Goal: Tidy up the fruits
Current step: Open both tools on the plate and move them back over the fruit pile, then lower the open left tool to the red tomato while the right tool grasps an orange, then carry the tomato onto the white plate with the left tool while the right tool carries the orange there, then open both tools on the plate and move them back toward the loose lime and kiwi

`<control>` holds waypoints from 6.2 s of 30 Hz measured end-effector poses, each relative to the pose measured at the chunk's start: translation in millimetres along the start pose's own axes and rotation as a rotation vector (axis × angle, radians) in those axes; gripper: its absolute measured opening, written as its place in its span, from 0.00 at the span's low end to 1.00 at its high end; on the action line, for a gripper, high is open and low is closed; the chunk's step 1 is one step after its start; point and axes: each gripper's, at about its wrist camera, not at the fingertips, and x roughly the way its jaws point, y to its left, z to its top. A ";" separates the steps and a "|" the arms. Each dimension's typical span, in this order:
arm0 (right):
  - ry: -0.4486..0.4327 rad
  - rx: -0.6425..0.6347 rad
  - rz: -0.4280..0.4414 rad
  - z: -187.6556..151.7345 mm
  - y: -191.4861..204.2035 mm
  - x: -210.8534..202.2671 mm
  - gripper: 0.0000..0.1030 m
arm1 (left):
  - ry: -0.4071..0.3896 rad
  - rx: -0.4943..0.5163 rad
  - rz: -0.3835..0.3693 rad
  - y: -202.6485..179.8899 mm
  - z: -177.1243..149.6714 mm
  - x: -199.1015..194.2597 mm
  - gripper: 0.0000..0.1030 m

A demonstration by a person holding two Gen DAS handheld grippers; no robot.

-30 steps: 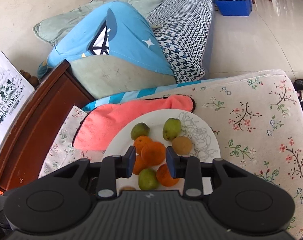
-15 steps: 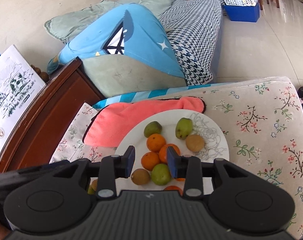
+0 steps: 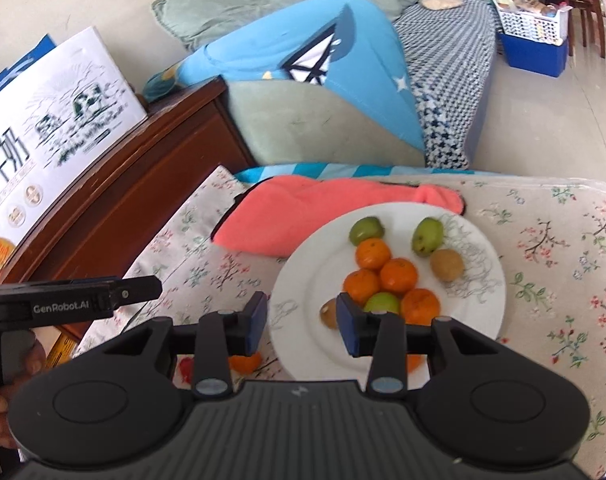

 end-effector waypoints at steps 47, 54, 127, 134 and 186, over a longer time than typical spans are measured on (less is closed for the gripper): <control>0.122 -0.092 -0.029 -41.6 52.6 71.5 0.29 | 0.108 0.185 -0.105 8.3 -63.2 15.1 0.65; 0.101 -0.066 -0.009 -35.9 48.0 54.7 0.29 | 0.090 0.186 -0.120 0.9 -64.1 25.3 0.64; 0.007 0.115 -0.028 -6.4 -24.5 -24.0 0.29 | -0.036 0.137 -0.204 -81.3 12.4 41.2 0.25; 0.048 0.146 -0.048 -12.9 -26.5 -9.2 0.29 | 0.007 0.082 -0.169 -82.9 16.6 59.0 0.25; 0.074 -0.076 0.045 -23.1 35.8 23.5 0.33 | -0.018 0.006 0.015 -10.0 27.3 18.7 0.65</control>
